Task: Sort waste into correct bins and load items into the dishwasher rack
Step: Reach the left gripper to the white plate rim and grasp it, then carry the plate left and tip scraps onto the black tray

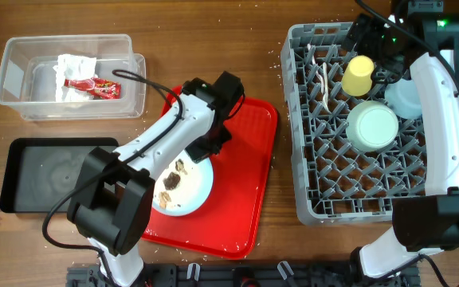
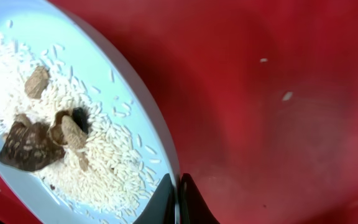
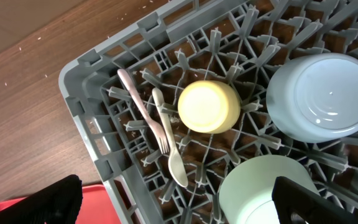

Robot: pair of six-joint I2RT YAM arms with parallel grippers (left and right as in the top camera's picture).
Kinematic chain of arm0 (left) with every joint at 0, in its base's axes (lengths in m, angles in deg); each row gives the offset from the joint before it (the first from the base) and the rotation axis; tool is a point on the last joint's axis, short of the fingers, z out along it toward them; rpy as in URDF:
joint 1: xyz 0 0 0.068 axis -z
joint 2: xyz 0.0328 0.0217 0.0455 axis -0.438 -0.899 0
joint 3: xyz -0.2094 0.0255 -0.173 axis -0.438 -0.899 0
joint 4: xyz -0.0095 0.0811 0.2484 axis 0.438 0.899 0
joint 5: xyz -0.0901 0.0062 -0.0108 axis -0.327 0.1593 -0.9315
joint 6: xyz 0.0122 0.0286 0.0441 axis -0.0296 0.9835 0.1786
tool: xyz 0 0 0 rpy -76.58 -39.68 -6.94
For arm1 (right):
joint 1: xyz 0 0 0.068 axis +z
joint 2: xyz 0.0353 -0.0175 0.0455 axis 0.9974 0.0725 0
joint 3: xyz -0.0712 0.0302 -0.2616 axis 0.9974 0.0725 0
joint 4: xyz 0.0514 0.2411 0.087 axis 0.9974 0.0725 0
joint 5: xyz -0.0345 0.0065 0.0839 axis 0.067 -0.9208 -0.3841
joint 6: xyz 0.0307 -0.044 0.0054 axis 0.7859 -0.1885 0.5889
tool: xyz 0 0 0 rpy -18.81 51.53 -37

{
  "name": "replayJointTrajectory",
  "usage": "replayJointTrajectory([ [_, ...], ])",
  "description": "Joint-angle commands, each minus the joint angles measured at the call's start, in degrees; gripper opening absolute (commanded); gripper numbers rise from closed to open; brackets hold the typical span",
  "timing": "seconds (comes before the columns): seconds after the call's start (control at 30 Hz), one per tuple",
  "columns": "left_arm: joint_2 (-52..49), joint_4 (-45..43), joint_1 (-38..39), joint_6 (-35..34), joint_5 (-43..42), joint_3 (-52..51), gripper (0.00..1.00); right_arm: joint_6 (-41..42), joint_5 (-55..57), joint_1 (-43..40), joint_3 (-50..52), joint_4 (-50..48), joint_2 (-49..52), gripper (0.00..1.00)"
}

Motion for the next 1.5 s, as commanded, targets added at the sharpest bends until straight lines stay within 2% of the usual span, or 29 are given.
replayJointTrajectory([
  [0.0,-0.63,1.66,-1.09,5.53,2.49,4.04,0.04,0.83,0.35,0.17,-0.9,-0.09,-0.63,1.0],
  [0.3,-0.61,9.38,-12.13,13.73,3.58,13.99,0.04,0.85,0.35,0.17,-0.9,-0.09,-0.63,1.0],
  [0.6,-0.09,11.67,-24.74,19.23,3.52,20.28,0.04,0.83,0.35,0.2,-0.9,-0.09,-0.63,1.0],
  [0.87,0.02,11.17,-33.64,19.45,2.38,22.91,0.04,0.85,0.35,0.17,-0.9,-0.09,-0.63,1.0],
  [0.97,0.02,9.16,-37.05,19.69,-1.75,22.91,0.04,0.83,0.35,0.2,-0.9,-0.09,-0.63,1.0],
  [1.13,0.02,6.95,-45.35,22.8,-13.44,22.91,0.04,0.85,0.35,0.17,-0.9,-0.09,-0.61,1.0],
  [1.27,0.11,7.1,-52.28,28.63,-26.8,22.91,0.04,0.85,0.35,0.2,-0.9,-0.09,-0.63,1.0],
  [1.43,0.68,10.56,-59.74,33.07,-35.65,22.91,0.04,0.83,0.35,0.2,-0.9,-0.09,-0.63,1.0],
  [1.47,0.68,11.69,-62.29,35.78,-40.24,22.91,0.04,0.83,0.35,0.2,-0.9,-0.09,-0.61,1.0],
])
